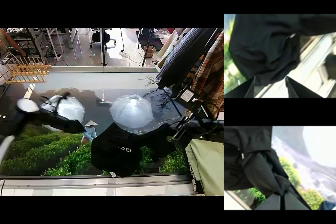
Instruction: Fold the clothes and pants, and hang the long-sleeved shirts on hangers.
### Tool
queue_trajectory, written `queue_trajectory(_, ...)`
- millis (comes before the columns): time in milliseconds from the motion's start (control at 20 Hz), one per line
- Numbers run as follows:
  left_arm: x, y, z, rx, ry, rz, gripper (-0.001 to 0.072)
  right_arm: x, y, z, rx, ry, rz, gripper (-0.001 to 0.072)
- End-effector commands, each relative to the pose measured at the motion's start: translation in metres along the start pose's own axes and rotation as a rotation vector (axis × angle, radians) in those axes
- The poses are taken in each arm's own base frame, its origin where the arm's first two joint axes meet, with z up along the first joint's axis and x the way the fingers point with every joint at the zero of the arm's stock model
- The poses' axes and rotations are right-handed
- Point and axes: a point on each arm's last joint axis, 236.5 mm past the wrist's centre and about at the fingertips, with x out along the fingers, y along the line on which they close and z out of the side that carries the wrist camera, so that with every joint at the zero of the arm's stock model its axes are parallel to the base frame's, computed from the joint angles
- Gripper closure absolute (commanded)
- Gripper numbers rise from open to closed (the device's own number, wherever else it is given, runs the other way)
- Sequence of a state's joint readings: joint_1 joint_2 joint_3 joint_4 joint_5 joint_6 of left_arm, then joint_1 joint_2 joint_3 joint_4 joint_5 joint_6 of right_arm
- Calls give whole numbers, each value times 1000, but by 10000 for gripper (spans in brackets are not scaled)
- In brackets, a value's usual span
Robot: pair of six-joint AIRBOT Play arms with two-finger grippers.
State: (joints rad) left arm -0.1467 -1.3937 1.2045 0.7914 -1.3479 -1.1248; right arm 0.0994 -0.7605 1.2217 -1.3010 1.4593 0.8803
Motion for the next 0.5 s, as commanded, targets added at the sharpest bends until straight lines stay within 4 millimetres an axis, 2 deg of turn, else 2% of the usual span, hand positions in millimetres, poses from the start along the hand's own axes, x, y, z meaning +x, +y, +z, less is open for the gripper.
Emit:
queue_trajectory(0,71,45,-13,-105,135,34,273,9,8,-11,11,37,40,691)
queue_trajectory(150,98,75,5,-139,165,30,274,9,8,-11,11,36,39,691)
queue_trajectory(250,106,87,16,-175,166,44,275,9,7,-9,11,29,33,691)
queue_trajectory(350,107,104,14,-187,192,106,274,9,6,-9,11,25,30,691)
queue_trajectory(450,109,106,8,-187,219,108,274,9,6,-8,11,24,29,690)
